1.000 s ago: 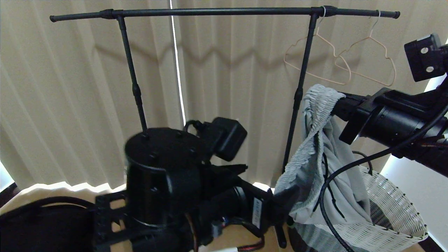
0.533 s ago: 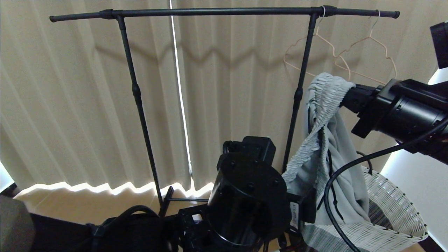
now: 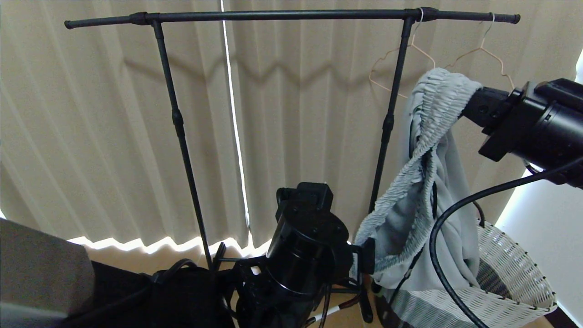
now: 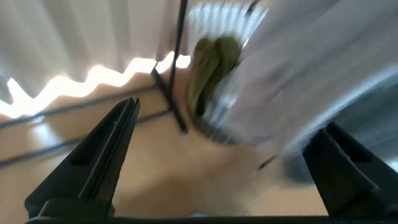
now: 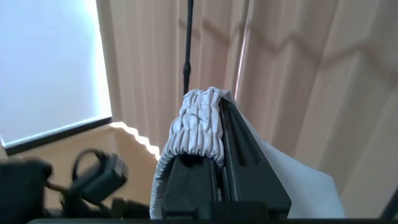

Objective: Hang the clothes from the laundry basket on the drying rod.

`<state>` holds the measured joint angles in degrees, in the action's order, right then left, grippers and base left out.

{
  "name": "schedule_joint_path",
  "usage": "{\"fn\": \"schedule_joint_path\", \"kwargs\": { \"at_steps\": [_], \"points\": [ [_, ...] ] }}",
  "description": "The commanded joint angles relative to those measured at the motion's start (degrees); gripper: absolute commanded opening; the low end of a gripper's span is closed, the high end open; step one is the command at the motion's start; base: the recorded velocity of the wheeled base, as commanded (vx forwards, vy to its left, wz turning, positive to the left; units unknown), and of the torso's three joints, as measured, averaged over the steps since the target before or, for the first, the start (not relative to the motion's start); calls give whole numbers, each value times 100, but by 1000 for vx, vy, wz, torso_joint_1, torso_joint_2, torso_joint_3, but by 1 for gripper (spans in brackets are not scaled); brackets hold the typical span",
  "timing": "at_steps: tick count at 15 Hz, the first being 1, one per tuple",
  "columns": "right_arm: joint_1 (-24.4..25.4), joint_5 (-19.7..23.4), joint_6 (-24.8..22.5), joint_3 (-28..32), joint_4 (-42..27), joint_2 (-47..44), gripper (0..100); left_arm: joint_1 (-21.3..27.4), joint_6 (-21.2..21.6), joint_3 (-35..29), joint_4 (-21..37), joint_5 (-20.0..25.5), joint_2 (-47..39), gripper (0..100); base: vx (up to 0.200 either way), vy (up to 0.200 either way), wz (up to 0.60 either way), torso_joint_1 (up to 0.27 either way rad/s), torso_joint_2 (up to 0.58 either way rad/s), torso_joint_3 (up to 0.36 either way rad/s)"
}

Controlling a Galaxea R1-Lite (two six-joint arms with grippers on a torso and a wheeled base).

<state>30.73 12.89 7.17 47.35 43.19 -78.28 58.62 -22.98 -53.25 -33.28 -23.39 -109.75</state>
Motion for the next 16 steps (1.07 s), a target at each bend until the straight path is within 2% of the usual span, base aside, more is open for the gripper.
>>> {"fn": "schedule_joint_path", "kwargs": {
  "at_steps": [1,6,7,9,12,14,15,16],
  "points": [
    [3,12,127,178,-12,-3,0,-9,13,271,32,1,33,100,0,0,0,0,0,0],
    [3,83,224,240,-12,-21,0,-53,13,508,50,1,226,100,0,0,0,0,0,0],
    [3,83,224,240,-12,-30,0,-53,13,675,50,1,340,0,0,0,0,0,0,0],
    [3,83,224,240,-12,-39,0,-53,13,842,41,10,463,0,0,0,0,0,0,0],
    [-23,65,188,240,-83,-285,0,-53,215,1396,-65,1,1281,0,0,0,0,0,0,0],
    [-23,56,74,275,-496,-355,0,-53,443,1748,-47,81,2089,0,0,0,0,0,0,0],
    [-23,56,-110,301,-786,-364,0,-106,479,1713,23,212,2582,0,0,0,0,0,0,0],
    [-23,65,-304,336,-1023,-373,0,-369,531,1633,146,388,2916,0,0,0,0,0,0,0]
  ]
}}
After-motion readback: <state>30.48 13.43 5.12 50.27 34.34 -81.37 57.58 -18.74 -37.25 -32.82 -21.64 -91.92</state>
